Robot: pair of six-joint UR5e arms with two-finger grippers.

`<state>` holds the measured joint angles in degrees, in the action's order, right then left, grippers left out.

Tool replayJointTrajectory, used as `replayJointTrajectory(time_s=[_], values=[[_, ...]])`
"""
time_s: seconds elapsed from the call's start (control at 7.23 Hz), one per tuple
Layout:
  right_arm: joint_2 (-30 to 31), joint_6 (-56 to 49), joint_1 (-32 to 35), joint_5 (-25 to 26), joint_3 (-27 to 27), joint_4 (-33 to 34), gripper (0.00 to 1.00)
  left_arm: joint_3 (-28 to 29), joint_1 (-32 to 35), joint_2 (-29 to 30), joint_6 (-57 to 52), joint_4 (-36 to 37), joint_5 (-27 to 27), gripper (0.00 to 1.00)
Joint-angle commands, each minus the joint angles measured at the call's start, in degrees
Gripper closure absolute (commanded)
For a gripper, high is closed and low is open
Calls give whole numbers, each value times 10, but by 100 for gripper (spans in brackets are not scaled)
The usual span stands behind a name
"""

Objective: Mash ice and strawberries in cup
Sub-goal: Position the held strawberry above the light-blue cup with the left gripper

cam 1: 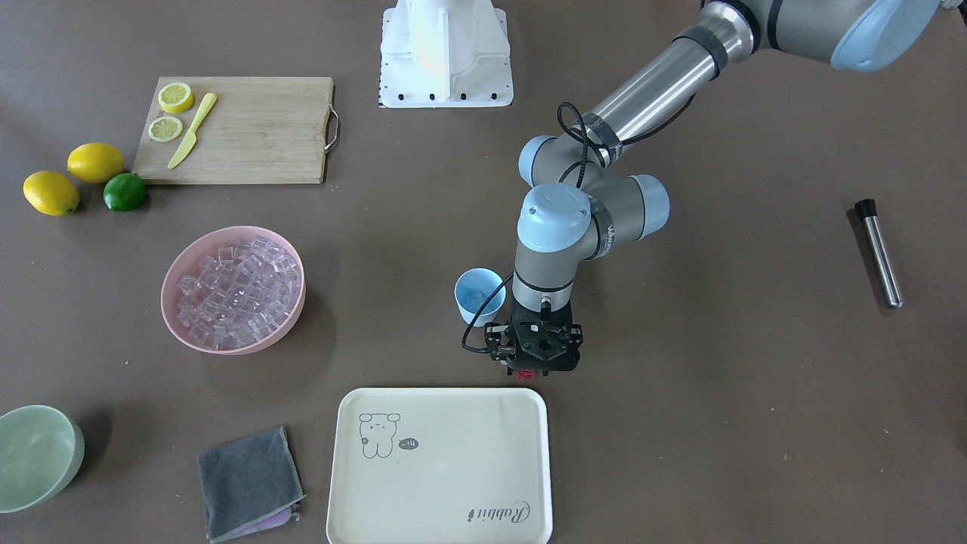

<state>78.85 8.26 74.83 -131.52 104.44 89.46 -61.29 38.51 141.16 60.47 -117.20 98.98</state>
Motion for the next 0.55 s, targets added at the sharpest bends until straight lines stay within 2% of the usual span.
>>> replayJointTrajectory(time_s=[0.0,0.14,0.28,0.41], values=[[2,0,0,2,1,-1,24,-1,0,2,0,0,0,91],[2,0,0,2,1,-1,23,-4,2,3,0,-1,3,100],[1,0,0,2,1,-1,23,-16,15,9,1,0,13,100],[1,0,-1,3,1,-2,23,-38,36,10,17,9,61,100]])
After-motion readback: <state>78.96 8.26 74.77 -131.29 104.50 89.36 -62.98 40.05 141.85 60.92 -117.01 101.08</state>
